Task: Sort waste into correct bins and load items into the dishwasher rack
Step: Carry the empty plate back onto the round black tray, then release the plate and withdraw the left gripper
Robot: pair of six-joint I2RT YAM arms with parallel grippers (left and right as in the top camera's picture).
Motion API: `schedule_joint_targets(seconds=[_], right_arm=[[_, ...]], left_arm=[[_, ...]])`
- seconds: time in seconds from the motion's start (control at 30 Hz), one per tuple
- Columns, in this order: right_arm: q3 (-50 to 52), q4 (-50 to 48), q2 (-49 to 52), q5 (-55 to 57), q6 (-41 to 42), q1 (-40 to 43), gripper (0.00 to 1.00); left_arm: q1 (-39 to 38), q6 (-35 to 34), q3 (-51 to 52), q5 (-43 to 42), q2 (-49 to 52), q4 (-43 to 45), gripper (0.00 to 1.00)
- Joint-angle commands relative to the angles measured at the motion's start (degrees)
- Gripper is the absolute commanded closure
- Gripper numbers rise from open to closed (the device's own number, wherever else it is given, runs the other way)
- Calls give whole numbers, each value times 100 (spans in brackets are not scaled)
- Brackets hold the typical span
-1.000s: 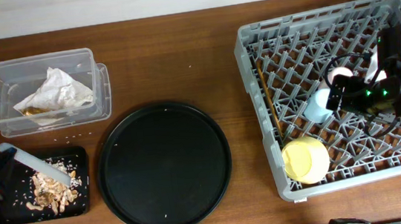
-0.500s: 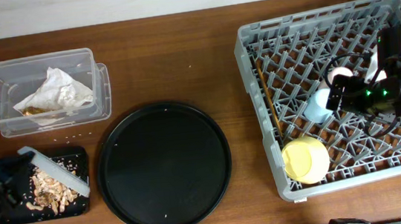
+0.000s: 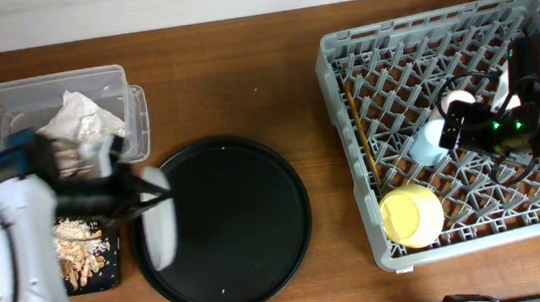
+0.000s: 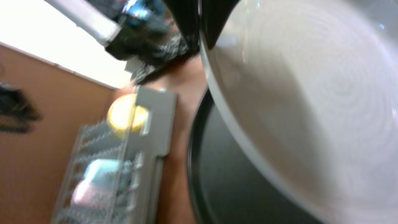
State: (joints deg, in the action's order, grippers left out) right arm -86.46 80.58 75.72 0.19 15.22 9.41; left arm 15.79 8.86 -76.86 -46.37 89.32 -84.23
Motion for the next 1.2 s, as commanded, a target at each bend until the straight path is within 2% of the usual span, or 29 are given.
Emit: schedule_joint_targets(seconds=[0.0,0.13,0.2,0.3,0.37,0.4,0.47,0.63,0.77,0.93,1.0,1.17], right_arm=[[-83,2,9,68,28,42,1],[-83,2,9,68,28,42,1],[-83,2,9,68,28,42,1],[-83,2,9,68,28,42,1],[-83,4,9,68,26,42,1],[-83,2,9,68,28,42,1],[-83,2,9,68,28,42,1],[-83,2,9,68,28,42,1],[-83,2,9,68,26,42,1],[-83,2,9,68,28,42,1],[-83,2,9,68,28,42,1],[-83,2,9,68,28,42,1]], left_arm=[[-1320,-1515,662,702,-90,986,99],[-2415,-2100,1193,752,-90,2341,99],[-2977,-2557,1357,1202,-90,2968,99],[-3639,-3248,1388,2157,-90,3215,99],[-4041,-3386,1388,2531,-90,3259,98],[-4192,-3388,1388,2621,-90,3265,77],[-4448,-3383,1388,2693,-90,3265,1],[-4542,-3386,1329,2608,-96,3204,1],[-4535,-3364,798,2940,-140,2660,1],[-4535,-3373,-380,4629,-350,1257,1],[-4459,-3624,-835,5423,-483,640,2],[-3908,-3928,-1056,6225,-883,313,1]])
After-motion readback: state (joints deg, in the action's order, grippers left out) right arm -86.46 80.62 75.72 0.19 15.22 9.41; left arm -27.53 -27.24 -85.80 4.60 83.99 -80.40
